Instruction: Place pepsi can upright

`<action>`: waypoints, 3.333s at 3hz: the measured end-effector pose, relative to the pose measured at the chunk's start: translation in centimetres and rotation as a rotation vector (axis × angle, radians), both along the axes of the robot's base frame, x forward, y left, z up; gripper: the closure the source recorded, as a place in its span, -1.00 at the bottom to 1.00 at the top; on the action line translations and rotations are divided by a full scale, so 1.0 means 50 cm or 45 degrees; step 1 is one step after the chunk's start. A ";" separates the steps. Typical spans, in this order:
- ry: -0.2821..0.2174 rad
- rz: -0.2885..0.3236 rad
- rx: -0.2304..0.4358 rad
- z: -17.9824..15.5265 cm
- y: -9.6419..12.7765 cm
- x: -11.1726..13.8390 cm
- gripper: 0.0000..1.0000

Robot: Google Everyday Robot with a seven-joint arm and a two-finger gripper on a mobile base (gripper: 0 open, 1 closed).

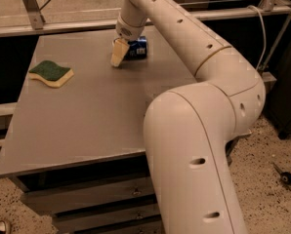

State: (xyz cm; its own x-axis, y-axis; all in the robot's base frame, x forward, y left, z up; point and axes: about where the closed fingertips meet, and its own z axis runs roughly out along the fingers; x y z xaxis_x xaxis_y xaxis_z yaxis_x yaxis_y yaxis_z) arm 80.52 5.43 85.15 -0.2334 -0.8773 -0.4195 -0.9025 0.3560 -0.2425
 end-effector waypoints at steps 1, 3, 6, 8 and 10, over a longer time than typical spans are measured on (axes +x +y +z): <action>0.018 0.006 -0.014 -0.003 -0.012 0.006 0.12; -0.094 0.038 0.144 0.106 -0.035 -0.019 0.99; -0.361 0.093 0.951 0.223 -0.130 -0.112 1.00; -0.365 0.114 1.287 0.196 -0.158 -0.130 1.00; -0.224 0.056 1.373 0.140 -0.196 -0.111 1.00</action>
Offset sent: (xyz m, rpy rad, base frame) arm 0.0026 -0.0194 0.0417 0.0176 -0.0506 0.0125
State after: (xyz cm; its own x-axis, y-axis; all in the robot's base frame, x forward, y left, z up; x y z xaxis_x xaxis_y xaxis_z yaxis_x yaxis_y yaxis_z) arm 74.95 -4.39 92.16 -0.0727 -0.0345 -0.9968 -0.9028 0.4271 0.0511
